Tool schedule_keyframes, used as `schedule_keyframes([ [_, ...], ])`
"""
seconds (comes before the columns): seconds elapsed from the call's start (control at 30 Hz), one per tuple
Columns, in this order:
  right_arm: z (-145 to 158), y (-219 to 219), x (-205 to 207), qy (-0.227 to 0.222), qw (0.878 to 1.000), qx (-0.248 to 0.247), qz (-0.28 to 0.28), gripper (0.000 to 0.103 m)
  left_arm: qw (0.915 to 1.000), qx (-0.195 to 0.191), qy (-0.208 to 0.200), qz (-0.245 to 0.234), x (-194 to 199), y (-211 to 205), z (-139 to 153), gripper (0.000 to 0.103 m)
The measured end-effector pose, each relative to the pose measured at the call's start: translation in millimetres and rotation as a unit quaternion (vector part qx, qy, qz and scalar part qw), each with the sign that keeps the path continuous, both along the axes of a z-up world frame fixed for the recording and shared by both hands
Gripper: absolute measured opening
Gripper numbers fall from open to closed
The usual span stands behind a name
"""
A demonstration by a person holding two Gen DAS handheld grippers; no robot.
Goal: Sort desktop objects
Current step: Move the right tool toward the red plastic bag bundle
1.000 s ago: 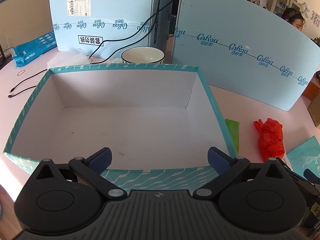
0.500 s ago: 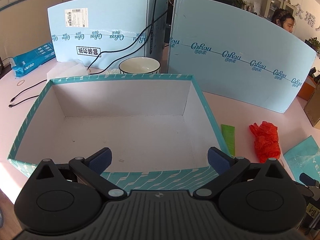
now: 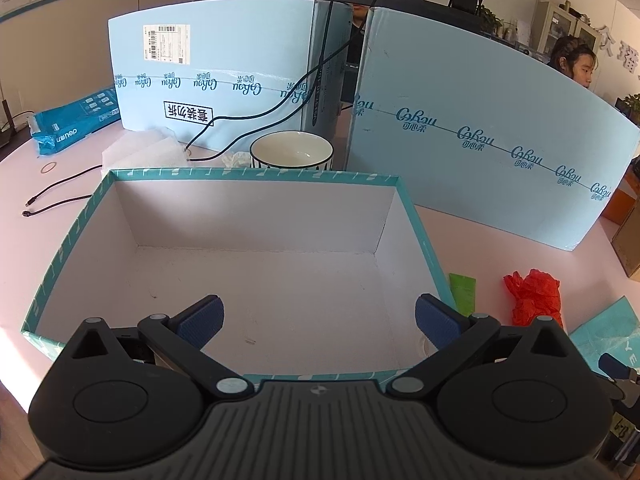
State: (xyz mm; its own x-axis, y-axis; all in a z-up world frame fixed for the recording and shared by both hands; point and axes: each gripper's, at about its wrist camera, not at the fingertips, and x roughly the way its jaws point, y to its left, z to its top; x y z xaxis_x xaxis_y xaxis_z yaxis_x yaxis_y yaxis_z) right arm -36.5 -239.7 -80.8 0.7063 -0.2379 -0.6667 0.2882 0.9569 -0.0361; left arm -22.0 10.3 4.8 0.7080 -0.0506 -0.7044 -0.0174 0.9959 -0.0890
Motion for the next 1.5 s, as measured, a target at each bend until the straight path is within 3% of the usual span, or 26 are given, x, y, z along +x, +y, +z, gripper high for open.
schedule_keyframes([
  [0.63, -8, -7, 14, 0.003, 1.0, -0.01, -0.008, 0.103, 0.9999, 0.009, 0.006, 0.007, 7, 5, -3, 0.102],
  [1.5, -10, -1, 34, 0.011, 1.0, 0.021, 0.019, 0.103, 0.9989, 0.01, 0.006, 0.045, 8, 20, -1, 0.102],
])
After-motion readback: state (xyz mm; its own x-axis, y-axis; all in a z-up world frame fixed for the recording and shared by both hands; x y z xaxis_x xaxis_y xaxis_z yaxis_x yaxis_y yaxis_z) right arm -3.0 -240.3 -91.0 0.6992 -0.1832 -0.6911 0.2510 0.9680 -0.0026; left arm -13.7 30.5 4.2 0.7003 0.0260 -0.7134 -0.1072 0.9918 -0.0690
